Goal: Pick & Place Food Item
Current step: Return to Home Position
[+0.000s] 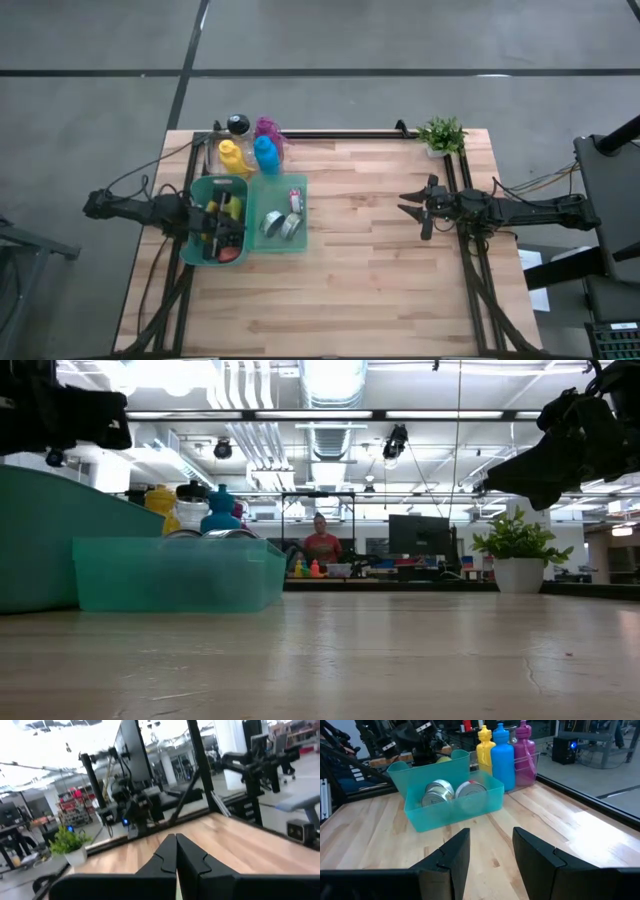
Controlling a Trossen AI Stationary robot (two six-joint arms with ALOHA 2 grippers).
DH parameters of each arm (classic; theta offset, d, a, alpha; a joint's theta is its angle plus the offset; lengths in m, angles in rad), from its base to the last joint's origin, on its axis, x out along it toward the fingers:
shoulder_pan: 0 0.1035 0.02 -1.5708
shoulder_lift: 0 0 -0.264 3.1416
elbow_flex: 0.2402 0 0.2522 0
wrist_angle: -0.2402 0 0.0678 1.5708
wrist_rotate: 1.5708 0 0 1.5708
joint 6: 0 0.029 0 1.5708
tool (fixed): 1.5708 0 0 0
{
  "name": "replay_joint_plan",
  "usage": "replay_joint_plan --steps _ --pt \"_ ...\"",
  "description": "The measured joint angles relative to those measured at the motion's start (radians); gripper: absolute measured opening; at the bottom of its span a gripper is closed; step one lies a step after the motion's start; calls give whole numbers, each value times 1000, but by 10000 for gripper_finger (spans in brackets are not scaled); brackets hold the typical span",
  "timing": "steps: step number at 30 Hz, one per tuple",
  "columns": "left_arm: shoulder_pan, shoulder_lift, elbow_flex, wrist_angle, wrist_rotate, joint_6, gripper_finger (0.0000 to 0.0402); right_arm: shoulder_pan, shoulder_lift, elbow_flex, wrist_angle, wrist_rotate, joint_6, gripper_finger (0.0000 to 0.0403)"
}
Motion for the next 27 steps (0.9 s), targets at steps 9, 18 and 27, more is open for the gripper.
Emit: replay_joint_plan --steps 9,18,27 --pt "0 14 35 -195 1 -360 0 0 0 0 0 0 0 147" --pt "1 15 36 -154 -41 -222 0 0 -1 0 1 0 0 147" --pt "1 17 36 -193 -62 121 0 0 0 0 0 0 0 147"
